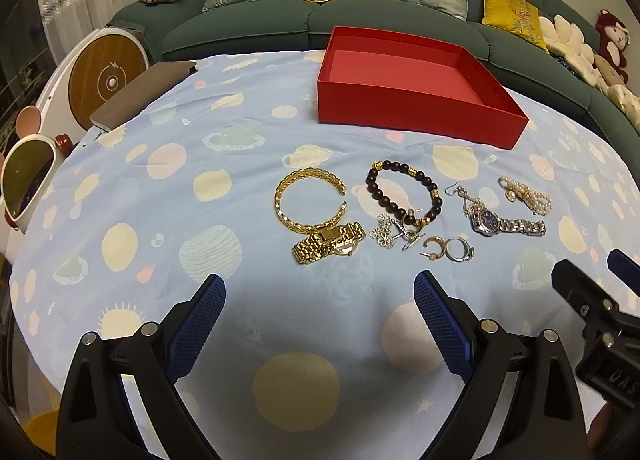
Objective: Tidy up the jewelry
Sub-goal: 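Grasp the pearl necklace with the right tool while the left tool grasps the gold watch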
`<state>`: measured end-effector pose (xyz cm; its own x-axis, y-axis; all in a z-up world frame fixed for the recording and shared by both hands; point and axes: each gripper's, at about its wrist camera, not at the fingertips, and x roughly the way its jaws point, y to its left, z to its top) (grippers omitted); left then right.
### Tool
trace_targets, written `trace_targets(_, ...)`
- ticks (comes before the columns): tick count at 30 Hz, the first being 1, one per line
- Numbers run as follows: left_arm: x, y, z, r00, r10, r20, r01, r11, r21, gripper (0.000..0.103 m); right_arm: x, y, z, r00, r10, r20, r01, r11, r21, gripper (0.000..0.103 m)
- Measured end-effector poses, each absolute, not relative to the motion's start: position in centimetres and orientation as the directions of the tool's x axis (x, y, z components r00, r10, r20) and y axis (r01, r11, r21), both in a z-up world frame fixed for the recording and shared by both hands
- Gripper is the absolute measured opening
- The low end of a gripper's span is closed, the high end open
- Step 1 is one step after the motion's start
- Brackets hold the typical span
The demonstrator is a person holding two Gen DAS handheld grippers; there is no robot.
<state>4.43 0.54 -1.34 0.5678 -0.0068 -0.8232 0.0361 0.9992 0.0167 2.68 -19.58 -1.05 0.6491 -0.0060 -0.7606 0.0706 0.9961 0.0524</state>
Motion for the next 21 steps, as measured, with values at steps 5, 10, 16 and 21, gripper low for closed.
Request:
trace_targets(5,6.4,2.5,-0.7,0.561,-0.023,-0.827,-0.009,0.999,-0.034,0.092,6.4,-21.4,0.5,0.659,0.035,-0.751,0.029,0.997,0.072,0.087)
trace_targets(10,7.7,4.0,-1.0,0.556,-0.019,-0.831,-0.032,0.998,-0.045,0.092,10.5,-22.2,-0.6,0.642,0.07,-0.763,-0.025,0.997,0.07,0.065)
trace_targets(16,8.5,5.3,-2.3,0.541,-0.036,-0.84,-0.013,0.999,-0.052,0.092,12.3,-22.2,-3.3,0.592,0.062,-0.803,-0.066,0.997,0.029,0.059)
trace_targets(21,8.8,5.8,-3.7,0.512,-0.049,-0.858,-0.002,0.998,-0.058,0.092,12.8,-21.7,-4.9,0.565,0.058,-0.823,-0.102,0.995,0.0,0.055)
